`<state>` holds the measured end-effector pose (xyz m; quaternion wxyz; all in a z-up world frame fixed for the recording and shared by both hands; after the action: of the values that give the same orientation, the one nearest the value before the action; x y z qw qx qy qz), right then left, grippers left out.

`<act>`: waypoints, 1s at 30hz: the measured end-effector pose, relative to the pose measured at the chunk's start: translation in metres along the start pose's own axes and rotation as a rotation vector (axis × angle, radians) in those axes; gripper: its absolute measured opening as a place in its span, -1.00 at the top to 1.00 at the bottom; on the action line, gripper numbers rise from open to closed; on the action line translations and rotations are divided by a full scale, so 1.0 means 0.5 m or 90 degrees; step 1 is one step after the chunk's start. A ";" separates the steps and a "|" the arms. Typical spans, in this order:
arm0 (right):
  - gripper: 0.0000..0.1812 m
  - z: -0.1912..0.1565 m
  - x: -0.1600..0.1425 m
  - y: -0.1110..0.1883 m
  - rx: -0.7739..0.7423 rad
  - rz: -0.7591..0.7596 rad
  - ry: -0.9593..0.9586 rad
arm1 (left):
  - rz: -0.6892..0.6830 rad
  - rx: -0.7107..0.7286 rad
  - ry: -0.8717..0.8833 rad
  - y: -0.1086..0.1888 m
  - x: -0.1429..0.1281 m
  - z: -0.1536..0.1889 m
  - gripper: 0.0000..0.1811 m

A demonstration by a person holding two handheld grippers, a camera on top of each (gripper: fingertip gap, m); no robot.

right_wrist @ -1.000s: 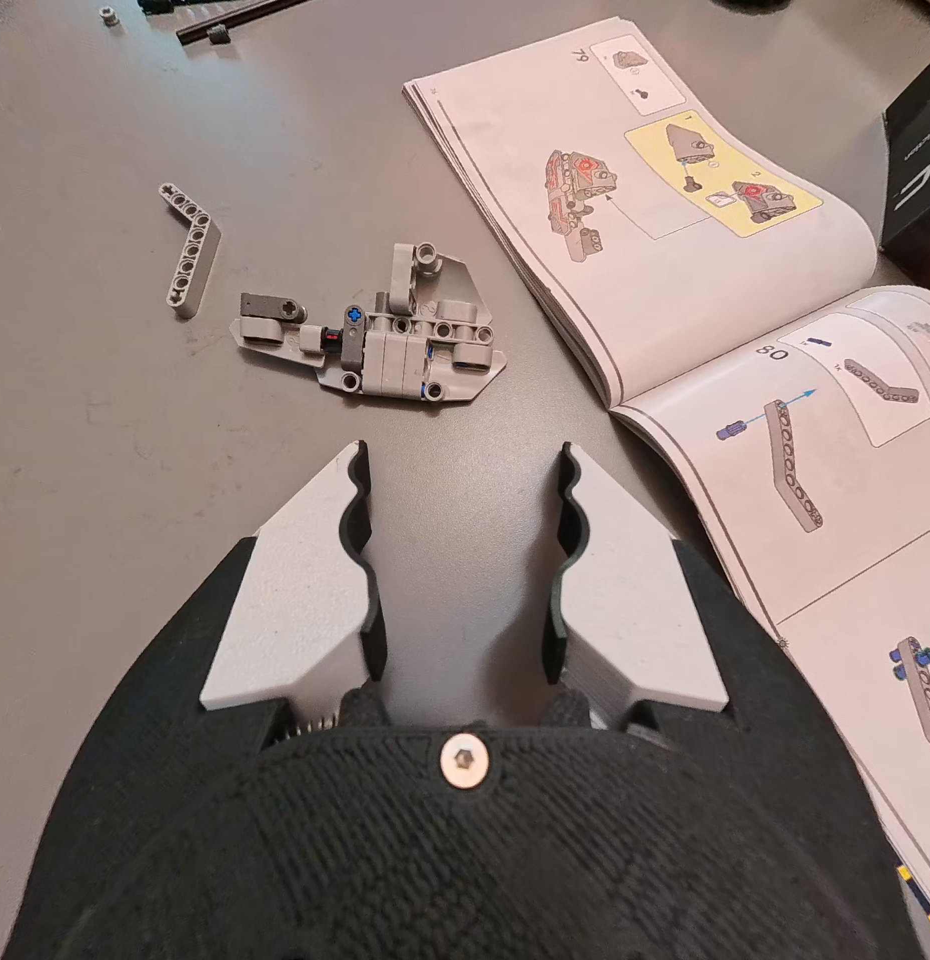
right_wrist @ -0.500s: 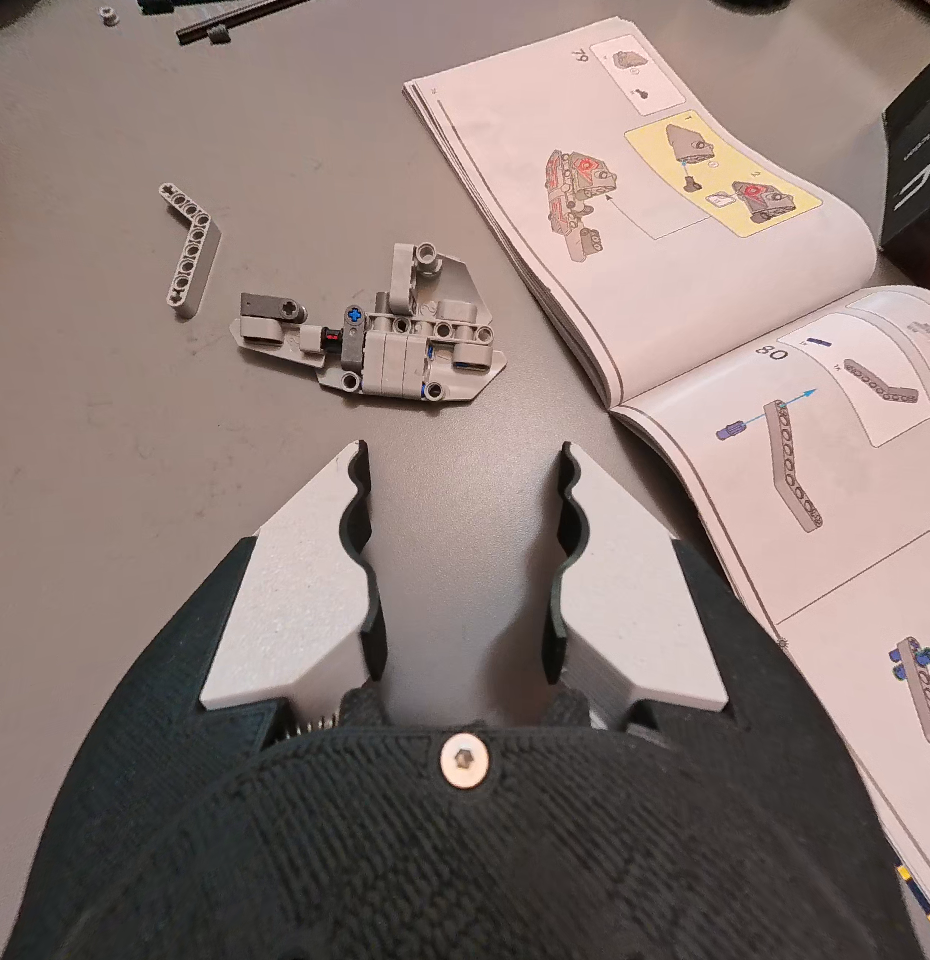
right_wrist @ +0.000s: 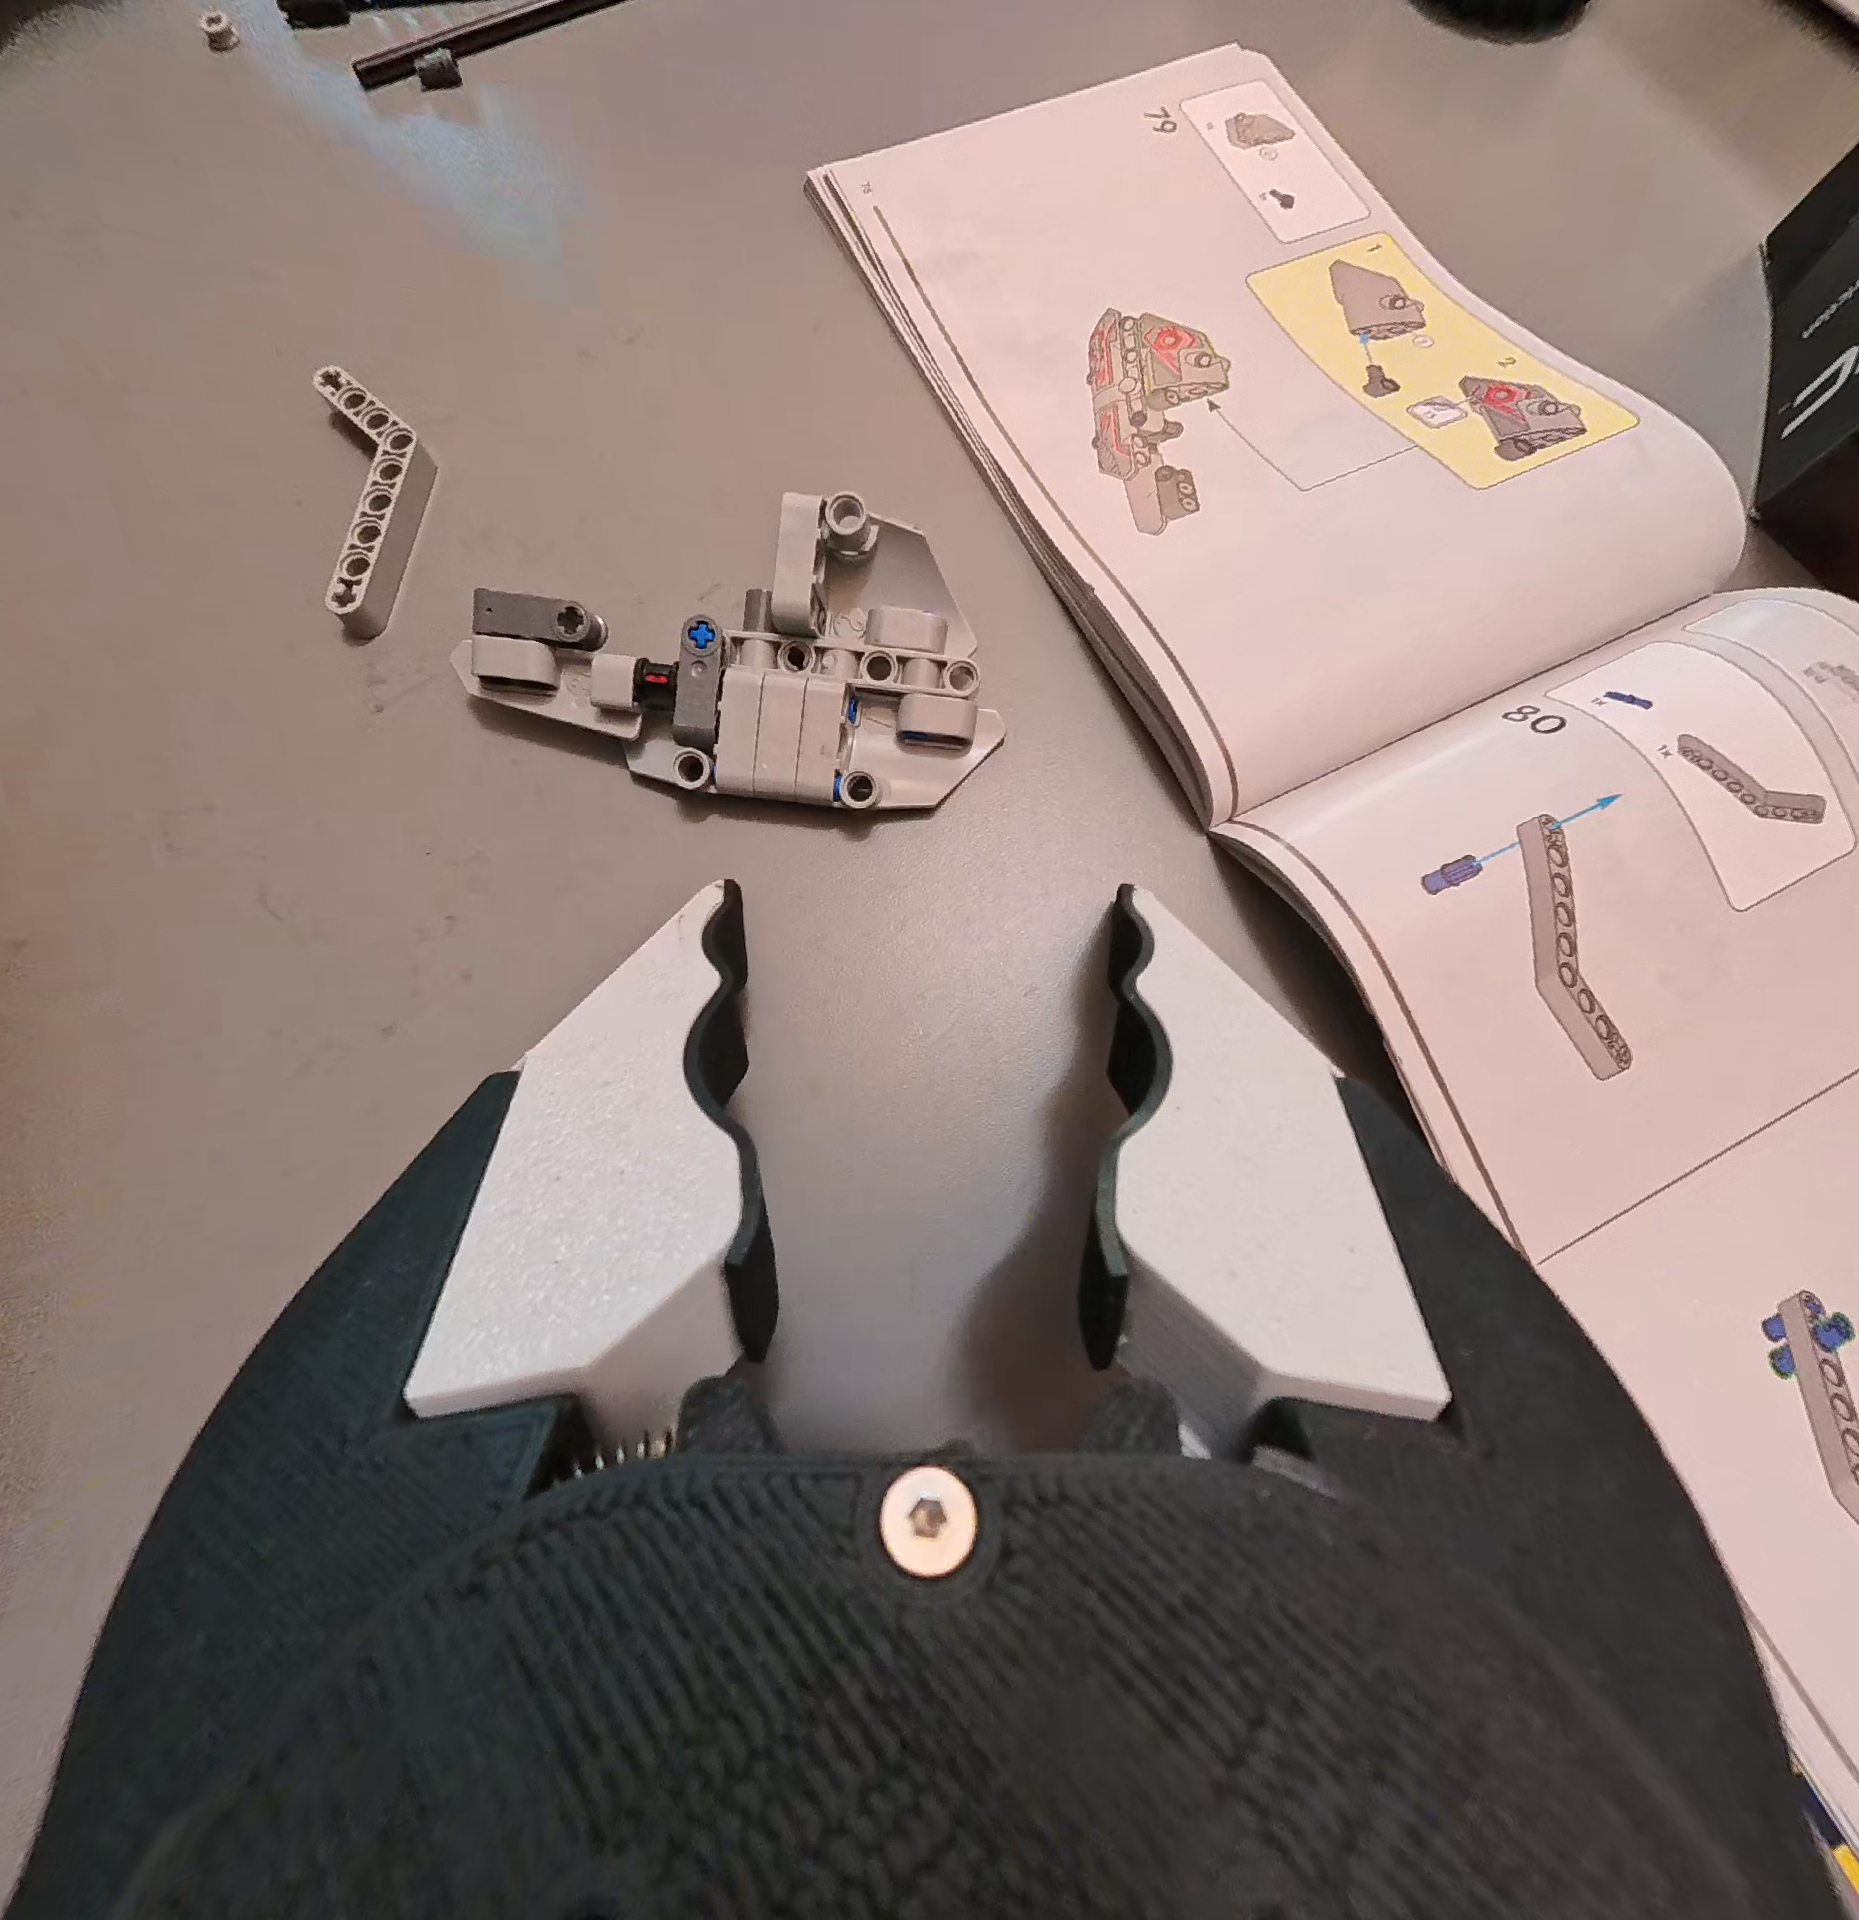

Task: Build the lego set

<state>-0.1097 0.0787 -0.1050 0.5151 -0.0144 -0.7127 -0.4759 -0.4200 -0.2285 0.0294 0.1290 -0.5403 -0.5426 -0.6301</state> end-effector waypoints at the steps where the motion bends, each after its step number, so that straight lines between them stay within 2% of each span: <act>1: 0.23 0.000 0.000 0.000 0.000 0.000 0.000 | 0.044 -0.011 -0.007 0.038 0.033 0.021 0.94; 4: 0.23 0.001 0.000 0.000 -0.003 0.000 0.001 | 0.150 -0.105 -0.028 0.141 0.101 0.126 0.95; 6: 0.21 0.002 0.000 0.001 -0.008 0.001 0.003 | 0.159 -0.177 -0.061 0.187 0.105 0.210 0.95; 8: 0.21 0.000 0.000 0.003 -0.011 0.003 0.011 | 0.141 -0.278 -0.108 0.221 0.082 0.313 0.95; 10: 0.21 -0.006 -0.005 0.008 -0.009 0.002 0.007 | 0.101 -0.405 -0.170 0.256 0.029 0.437 0.95; 13: 0.21 -0.016 -0.016 0.019 0.004 -0.001 0.003 | 0.057 -0.582 -0.254 0.309 -0.097 0.628 0.95; 14: 0.21 -0.016 -0.018 0.021 0.001 0.000 0.004 | 0.043 -0.620 -0.280 0.322 -0.144 0.681 0.94; 16: 0.21 -0.015 -0.019 0.024 -0.005 0.002 0.009 | 0.021 -0.632 -0.298 0.323 -0.222 0.758 0.94; 18: 0.24 -0.018 -0.018 0.024 -0.007 0.004 0.018 | -0.011 -0.613 -0.271 0.311 -0.274 0.804 0.94; 21: 0.26 -0.020 -0.018 0.024 -0.003 0.004 0.019 | -0.036 -0.579 -0.239 0.298 -0.308 0.838 0.94; 24: 0.27 -0.021 -0.020 0.023 0.011 0.001 0.007 | -0.057 -0.513 -0.271 0.274 -0.329 0.836 0.94; 30: 0.28 -0.020 -0.021 0.024 0.025 0.000 0.013 | -0.061 -0.516 -0.232 0.271 -0.330 0.844 0.93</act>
<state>-0.0913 0.0830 -0.1047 0.5224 0.0001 -0.7167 -0.4620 -0.0270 -0.0021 -0.1049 -0.2200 -0.6235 -0.2903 -0.6918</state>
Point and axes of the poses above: each gripper's, where its closed fingertips meet, y back along the fingers, x out of its top, z = x × y across the jaws, the point moved 1 cm from there along y, back along the fingers, and after that the axes turned 2 degrees about x, right-handed, at the moved point
